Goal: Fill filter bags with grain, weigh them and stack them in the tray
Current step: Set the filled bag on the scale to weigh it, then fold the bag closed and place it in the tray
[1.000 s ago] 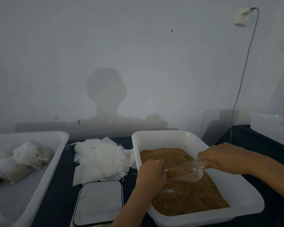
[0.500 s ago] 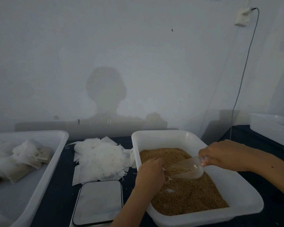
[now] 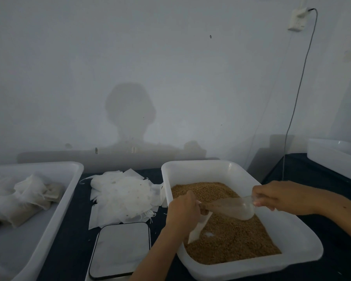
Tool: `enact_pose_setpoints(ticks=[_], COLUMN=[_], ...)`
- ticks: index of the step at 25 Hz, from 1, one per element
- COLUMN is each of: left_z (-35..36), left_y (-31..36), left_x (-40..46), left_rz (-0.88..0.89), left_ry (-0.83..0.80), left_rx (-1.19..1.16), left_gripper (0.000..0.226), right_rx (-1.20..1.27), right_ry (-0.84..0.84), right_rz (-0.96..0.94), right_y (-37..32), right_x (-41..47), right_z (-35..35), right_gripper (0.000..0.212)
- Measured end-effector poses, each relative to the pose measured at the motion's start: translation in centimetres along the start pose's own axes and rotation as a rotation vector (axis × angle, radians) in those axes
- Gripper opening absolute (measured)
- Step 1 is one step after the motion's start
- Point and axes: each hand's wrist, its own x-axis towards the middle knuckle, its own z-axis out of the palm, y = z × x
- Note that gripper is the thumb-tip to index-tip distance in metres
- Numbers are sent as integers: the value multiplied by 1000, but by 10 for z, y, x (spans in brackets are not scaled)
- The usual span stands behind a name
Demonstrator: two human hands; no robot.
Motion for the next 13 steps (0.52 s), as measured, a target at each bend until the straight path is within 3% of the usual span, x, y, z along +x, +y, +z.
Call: enact_pose_setpoints(ticks=[3, 9, 13], left_z=[-3, -17, -18], left_y=[1, 5, 14], left_x=[7, 16, 14], left_rz=[-106, -357, -359], left_ry=[-14, -121, -161], left_rx=[-165, -681, -743], left_gripper=[18, 25, 27], right_rx=[354, 738, 860], right_ry=[17, 165, 358], right_rz=[4, -42, -35], right_y=[13, 23, 4], right_x=[-4, -5, 8], right_z=[19, 53, 71], right_gripper=[27, 42, 46])
